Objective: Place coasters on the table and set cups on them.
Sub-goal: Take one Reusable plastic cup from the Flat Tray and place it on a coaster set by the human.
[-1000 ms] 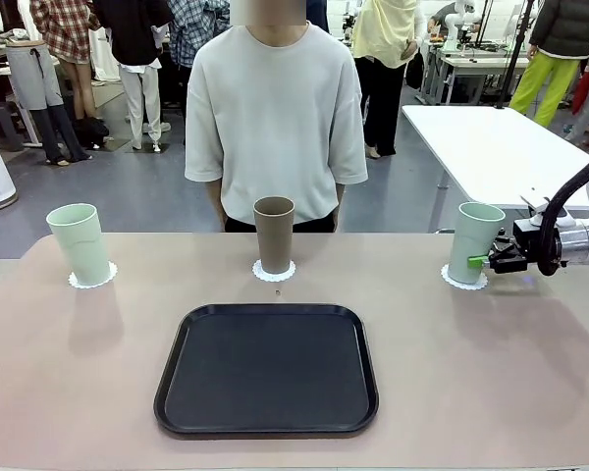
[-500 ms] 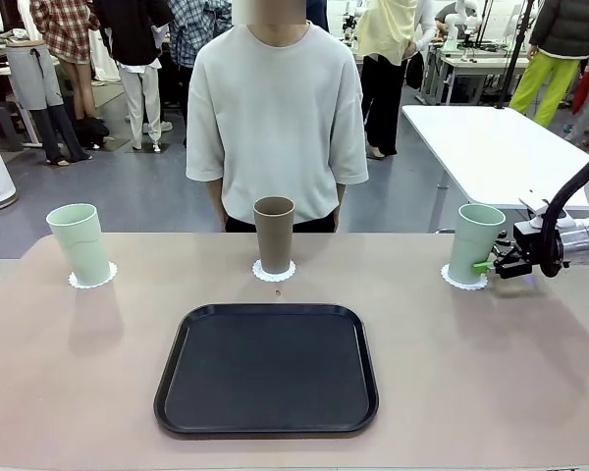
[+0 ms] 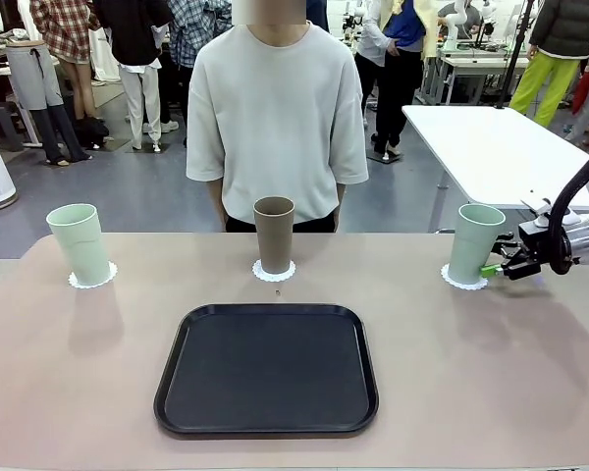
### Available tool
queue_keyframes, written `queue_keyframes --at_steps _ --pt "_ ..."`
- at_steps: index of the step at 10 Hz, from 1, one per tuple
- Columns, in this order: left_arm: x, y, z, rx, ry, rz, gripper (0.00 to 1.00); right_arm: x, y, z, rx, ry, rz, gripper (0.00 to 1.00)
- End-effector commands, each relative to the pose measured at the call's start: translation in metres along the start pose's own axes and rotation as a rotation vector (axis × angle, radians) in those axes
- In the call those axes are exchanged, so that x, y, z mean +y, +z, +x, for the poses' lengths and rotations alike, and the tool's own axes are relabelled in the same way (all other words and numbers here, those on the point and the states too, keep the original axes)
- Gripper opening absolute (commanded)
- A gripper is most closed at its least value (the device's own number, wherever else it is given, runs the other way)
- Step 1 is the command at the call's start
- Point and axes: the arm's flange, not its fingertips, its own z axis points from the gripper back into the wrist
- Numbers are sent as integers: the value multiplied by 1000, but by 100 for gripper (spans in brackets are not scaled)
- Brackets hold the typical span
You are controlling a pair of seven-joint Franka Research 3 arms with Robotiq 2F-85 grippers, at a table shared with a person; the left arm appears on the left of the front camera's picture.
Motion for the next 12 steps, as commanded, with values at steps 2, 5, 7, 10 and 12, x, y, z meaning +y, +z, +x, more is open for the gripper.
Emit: queue_keyframes --at_steps 2,5,7,10,12 --pt "-2 1 1 -1 -1 0 100 -3 11 6 113 -43 -50 100" --pt "-2 1 1 -1 -1 0 100 43 26 46 475 -50 -125 100" --pt "-2 1 1 -1 -1 0 100 83 25 89 605 1 -126 100" --pt "-2 1 1 -1 -1 0 100 158 -2 150 821 74 -137 100" --pt "-2 1 1 -1 -1 0 100 202 -21 184 851 185 -146 100"
